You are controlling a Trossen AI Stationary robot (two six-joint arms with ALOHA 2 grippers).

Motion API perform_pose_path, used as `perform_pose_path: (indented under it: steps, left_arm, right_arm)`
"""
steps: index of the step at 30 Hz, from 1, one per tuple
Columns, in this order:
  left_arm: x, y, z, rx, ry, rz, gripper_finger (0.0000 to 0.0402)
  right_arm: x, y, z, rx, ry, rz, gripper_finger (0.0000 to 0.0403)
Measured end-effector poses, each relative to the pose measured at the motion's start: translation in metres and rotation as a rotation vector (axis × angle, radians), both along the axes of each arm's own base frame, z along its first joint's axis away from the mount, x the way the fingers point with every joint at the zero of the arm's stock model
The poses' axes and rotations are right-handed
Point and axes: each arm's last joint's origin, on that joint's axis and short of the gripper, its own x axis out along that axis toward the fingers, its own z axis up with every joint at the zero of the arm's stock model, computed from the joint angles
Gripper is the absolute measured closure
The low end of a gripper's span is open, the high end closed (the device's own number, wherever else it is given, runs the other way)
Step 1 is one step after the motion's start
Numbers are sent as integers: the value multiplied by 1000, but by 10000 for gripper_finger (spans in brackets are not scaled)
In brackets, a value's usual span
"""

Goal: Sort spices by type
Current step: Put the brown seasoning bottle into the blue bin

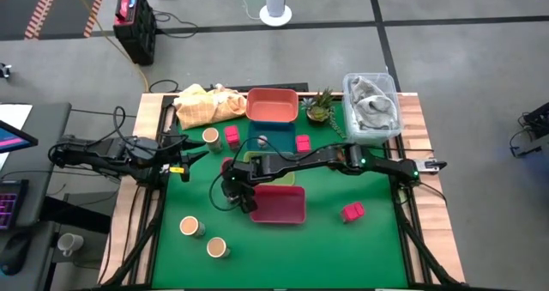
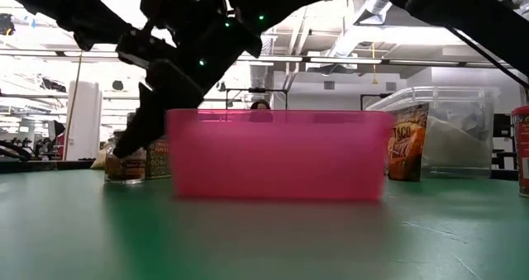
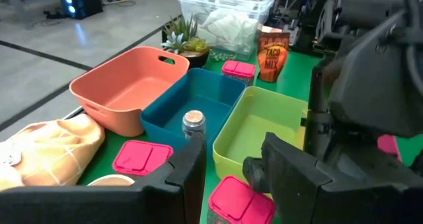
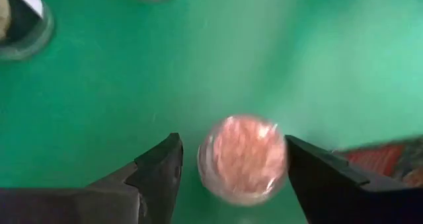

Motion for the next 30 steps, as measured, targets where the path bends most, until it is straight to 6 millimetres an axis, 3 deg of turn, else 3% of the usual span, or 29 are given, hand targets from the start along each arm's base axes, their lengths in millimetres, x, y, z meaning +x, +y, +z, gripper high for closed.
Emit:
perform_pose_path:
  steps: [6,13,16,19,25,30]
  left_arm:
    - [0,0,0,0,0,0,265]
    - [0,0,0,0,0,0,265]
    - [0,0,0,1,0,0,265]
    - [0,0,0,1,1,0,265]
    - [0,0,0,0,4,1,265]
    - [0,0,-1,-1,6,1,265]
  right_arm:
    - [1,0,-7,-2,9,2,128]
    - [2,-1,-5,-1,-6,2,204]
    - [3,-2,1,-2,-4,1,206]
    - [4,-6,21,-2,-21,-5,206]
    - [-14,-25,91,-73,-74,-71,206]
    - [-37,-53,113,-139,28,-200,206]
